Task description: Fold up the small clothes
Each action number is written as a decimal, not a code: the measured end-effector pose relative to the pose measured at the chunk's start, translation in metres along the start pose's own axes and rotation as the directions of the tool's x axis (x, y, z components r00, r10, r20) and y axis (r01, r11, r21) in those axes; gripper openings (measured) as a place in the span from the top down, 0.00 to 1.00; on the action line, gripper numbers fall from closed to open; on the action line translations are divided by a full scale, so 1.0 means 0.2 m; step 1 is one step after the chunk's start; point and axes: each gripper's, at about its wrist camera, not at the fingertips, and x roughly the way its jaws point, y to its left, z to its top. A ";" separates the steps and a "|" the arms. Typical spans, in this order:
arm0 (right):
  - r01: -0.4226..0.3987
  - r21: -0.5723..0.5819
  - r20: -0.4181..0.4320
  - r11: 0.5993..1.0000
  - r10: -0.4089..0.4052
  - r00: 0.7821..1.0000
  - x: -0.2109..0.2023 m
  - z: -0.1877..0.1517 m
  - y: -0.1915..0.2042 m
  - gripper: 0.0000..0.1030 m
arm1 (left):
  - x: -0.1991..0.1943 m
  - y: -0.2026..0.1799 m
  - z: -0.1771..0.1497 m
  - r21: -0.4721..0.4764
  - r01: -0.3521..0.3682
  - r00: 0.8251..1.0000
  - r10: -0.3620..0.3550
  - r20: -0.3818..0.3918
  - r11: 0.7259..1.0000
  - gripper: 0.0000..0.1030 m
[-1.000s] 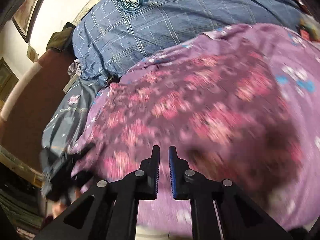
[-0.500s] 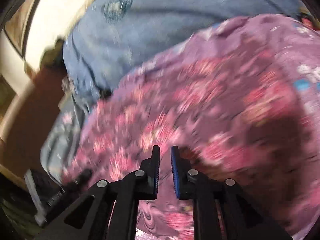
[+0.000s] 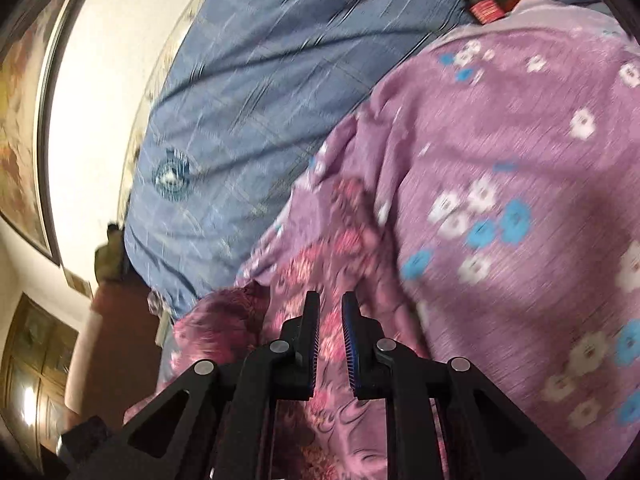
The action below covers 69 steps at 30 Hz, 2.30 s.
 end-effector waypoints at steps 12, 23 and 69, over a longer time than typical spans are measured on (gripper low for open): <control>-0.009 -0.016 -0.027 1.000 0.009 1.000 -0.01 0.09 0.00 0.54 | 0.06 -0.10 -0.04 0.132 0.162 0.977 -0.140 -0.164 0.978 0.39; -0.225 -0.450 -0.274 0.864 0.107 0.956 0.24 -0.31 0.56 0.61 | 0.01 0.44 -0.14 -0.214 -0.161 0.967 0.111 -0.228 0.963 0.41; 0.228 -0.305 0.043 0.925 -0.225 0.973 -0.20 -0.27 0.19 0.70 | 0.09 0.40 -0.10 -0.207 -0.139 0.981 0.106 -0.164 0.968 0.35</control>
